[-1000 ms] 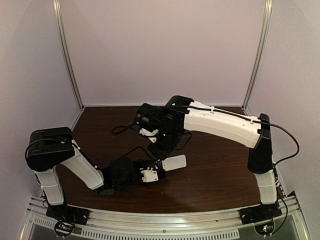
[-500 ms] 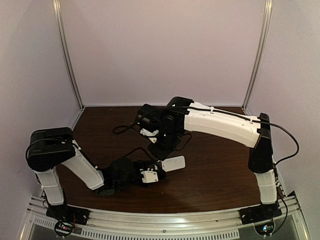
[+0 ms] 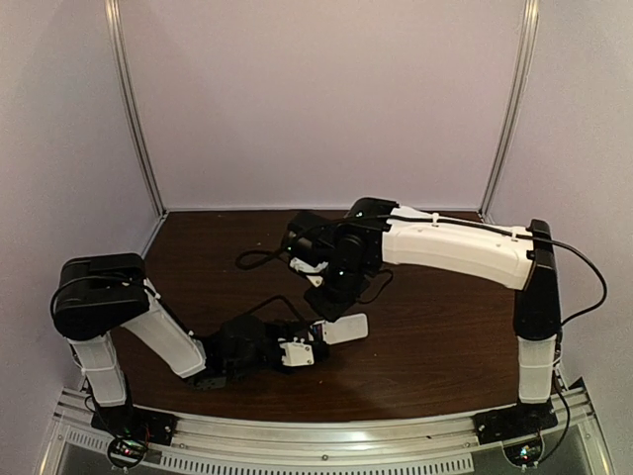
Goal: Unload the batteries from the remote control
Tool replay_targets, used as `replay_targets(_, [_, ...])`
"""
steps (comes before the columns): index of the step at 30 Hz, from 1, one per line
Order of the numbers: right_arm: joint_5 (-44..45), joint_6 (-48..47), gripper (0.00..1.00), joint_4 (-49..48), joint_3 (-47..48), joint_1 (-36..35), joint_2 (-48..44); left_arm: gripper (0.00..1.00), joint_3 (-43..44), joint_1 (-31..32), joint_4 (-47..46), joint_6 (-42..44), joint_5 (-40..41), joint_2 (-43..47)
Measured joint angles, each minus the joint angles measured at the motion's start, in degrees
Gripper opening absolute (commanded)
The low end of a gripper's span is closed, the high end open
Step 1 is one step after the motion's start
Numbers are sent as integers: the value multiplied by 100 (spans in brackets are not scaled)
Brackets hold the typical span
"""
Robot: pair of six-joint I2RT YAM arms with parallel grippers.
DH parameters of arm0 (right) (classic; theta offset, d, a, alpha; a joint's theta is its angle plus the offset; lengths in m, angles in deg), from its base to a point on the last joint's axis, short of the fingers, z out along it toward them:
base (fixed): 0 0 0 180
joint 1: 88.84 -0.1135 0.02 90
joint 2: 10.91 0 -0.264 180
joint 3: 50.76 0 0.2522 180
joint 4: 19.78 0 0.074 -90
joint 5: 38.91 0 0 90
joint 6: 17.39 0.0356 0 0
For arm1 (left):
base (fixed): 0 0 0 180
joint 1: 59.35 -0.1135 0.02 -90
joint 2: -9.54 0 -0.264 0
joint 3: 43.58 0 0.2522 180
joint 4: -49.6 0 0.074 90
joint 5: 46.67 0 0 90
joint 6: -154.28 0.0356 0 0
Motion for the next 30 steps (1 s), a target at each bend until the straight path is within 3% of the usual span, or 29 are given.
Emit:
replay_targets(9, [118,-26,0,-2,-101,-17,-197,0,4,2,-11,-52,-83,2])
replay_targets(17, [289,-284,0,-181,-901,-55,-1093,0,4,44,522,-260,-623,186])
replay_targets(30, [-348,-813,0,-710,-1753,-361,-1447,0,7,44,962,-455,-1443,476])
